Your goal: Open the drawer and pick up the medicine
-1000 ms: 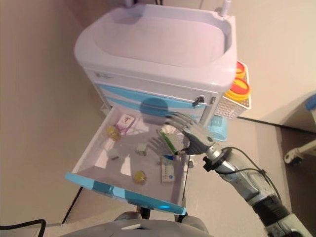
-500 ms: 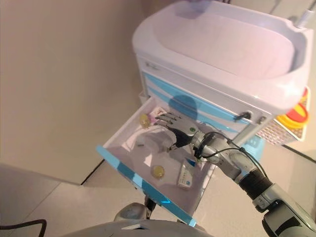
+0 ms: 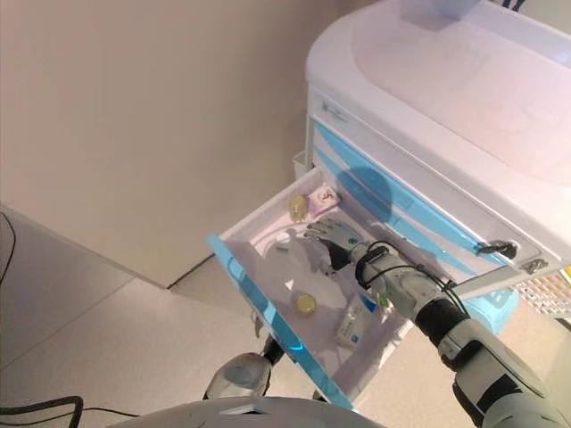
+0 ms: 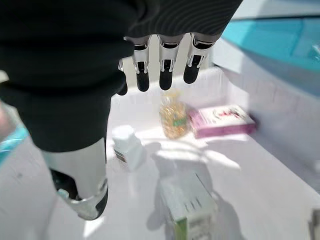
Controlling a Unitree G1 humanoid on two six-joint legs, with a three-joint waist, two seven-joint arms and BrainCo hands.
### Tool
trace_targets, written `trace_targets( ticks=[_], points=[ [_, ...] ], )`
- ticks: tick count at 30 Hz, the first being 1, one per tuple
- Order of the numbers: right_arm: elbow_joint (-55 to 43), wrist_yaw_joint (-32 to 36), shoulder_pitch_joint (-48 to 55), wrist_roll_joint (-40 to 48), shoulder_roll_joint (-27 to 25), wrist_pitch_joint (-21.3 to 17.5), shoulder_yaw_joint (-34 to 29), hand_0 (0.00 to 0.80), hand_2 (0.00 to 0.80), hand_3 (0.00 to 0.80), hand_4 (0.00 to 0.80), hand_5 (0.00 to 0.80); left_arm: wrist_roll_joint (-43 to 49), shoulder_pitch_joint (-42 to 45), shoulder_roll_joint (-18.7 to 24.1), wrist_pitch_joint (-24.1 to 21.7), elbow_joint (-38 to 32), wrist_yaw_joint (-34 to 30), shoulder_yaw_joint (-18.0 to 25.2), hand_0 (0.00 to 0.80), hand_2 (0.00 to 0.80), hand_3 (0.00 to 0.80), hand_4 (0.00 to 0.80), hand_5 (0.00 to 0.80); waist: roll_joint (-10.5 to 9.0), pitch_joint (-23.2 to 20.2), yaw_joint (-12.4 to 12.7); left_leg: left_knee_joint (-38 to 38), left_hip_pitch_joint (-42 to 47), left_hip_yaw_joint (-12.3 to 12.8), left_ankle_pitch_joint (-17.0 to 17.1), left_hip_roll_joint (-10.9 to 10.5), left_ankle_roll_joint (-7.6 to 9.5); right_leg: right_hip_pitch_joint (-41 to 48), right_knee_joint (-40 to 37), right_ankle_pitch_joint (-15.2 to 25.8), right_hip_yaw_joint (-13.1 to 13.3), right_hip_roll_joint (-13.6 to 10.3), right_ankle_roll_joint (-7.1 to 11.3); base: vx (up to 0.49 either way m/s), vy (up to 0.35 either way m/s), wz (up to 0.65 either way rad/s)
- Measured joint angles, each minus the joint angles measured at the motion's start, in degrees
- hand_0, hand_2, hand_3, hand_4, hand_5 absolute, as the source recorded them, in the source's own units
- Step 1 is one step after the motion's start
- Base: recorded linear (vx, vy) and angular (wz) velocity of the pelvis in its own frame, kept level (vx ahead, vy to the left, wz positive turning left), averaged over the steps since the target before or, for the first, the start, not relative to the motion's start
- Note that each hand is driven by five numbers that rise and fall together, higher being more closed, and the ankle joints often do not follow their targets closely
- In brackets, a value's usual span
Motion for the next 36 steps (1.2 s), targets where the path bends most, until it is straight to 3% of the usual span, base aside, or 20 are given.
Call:
trace_targets(
  ticks=[10,18,36],
  points=[
    [11.5,-0.6,-3.5,-1.0,3.7,4.2,0.3,0.000,0.000,0.000,0.000,0.000,0.0,-1.4,1.1,-1.3,-1.7,-0.1,-0.3,0.000,0.000,0.000,0.000,0.000,0.11,1.5,1.4,0.1,-1.0,-0.9,0.3,-0.1,-0.05,-0.4,0.0,-0.1,-1.1,0.0,0.09,0.007,0.006,0.05],
    [19.0,-1.9,-6.3,-1.0,3.7,4.3,0.3,0.000,0.000,0.000,0.000,0.000,-0.1,-2.9,1.2,-1.3,-2.0,-0.4,-2.0,0.000,0.000,0.000,0.000,0.000,1.14,2.9,2.4,0.1,-1.7,-1.7,0.5,-0.1,-0.29,-0.9,-0.1,-0.1,-1.7,0.1,0.10,0.003,0.002,0.04],
    [24.6,-3.0,-7.6,-1.9,3.7,3.9,0.3,0.000,0.000,0.000,0.000,0.000,-1.1,-3.1,1.4,-2.6,-3.8,-0.5,-3.1,0.000,0.000,0.000,0.000,0.000,1.74,5.0,2.6,0.1,-2.1,-2.0,0.5,-0.2,-0.30,-1.1,-0.3,-0.1,-1.9,0.1,0.12,0.000,0.000,0.00]
  ],
)
